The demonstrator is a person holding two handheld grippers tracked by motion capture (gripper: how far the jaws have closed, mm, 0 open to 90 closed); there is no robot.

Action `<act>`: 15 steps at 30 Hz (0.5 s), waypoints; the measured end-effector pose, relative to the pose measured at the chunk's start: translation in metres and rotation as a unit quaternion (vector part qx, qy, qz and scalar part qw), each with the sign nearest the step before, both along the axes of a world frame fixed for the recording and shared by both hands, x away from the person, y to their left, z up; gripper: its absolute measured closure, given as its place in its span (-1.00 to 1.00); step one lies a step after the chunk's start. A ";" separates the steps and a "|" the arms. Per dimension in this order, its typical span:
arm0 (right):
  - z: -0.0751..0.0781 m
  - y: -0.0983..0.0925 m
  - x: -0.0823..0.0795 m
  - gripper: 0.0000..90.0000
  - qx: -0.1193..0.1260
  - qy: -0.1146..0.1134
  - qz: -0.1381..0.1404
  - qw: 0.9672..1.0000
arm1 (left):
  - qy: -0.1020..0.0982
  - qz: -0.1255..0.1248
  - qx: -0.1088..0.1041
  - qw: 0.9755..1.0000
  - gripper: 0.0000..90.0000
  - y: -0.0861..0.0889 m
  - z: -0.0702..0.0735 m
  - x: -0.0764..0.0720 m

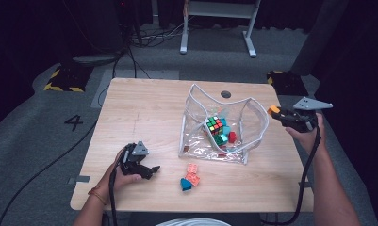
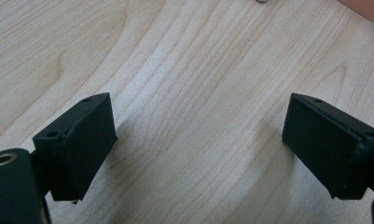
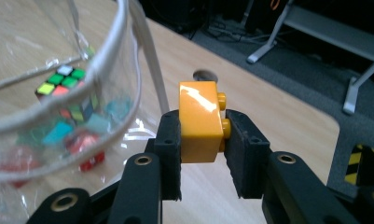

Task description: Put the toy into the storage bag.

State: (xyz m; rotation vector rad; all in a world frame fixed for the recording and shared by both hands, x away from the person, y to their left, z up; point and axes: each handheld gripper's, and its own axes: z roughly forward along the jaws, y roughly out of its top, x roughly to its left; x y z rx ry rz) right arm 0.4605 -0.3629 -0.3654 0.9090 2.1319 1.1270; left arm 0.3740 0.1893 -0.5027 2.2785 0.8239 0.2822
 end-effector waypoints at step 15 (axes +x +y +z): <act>0.058 0.026 -0.007 0.51 0.010 -0.040 0.056 0.998 | 0.000 0.000 0.000 1.000 -0.79 0.000 0.000 0.000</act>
